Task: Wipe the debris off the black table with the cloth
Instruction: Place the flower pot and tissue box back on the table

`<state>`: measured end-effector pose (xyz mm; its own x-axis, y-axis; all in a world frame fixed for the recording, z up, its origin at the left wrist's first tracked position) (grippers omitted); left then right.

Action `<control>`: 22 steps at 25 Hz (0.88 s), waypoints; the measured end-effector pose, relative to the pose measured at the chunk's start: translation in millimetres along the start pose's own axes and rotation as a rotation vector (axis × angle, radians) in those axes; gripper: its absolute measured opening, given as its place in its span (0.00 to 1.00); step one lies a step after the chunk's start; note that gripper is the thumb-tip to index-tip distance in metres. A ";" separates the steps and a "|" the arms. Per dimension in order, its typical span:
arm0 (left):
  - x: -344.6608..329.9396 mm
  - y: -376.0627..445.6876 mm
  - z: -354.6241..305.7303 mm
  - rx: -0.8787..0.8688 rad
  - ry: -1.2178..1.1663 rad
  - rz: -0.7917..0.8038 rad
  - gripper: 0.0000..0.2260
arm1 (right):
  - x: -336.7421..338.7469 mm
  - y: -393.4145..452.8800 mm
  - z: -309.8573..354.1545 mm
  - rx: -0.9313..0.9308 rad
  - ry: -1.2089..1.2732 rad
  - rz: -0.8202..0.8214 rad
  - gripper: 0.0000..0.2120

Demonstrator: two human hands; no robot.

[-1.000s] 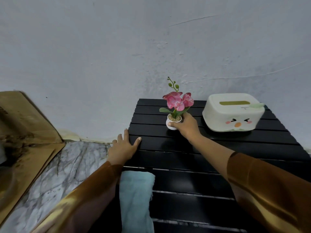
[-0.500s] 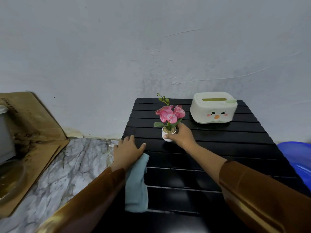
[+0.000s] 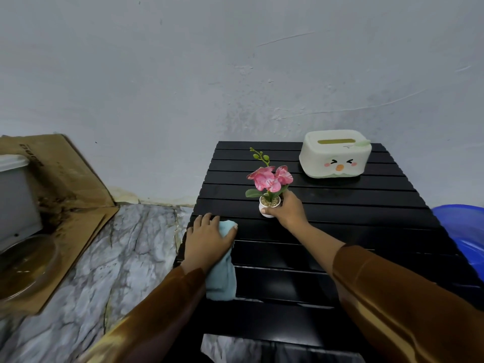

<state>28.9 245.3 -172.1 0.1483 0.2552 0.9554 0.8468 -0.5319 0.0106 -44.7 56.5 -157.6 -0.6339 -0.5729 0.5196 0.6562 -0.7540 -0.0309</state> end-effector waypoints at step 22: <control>6.5 -11.5 -45.9 -0.193 -0.016 -0.266 0.20 | 90.2 -24.4 -29.9 -0.062 -0.046 -0.007 0.27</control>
<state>-3.3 215.9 -152.4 -0.0559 0.4179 0.9068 0.7446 -0.5876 0.3167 -130.1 13.7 -135.5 -0.6184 -0.5531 0.5583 0.6238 -0.7775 -0.0793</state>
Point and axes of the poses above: each hand's wrist, its own y-axis towards the middle knuckle, its own x-axis out of the back of the hand, z = x × y, the point moved 1 cm from there along y, towards the middle knuckle, and after that the axes turned 5 degrees about -z, right-handed, at the moved point
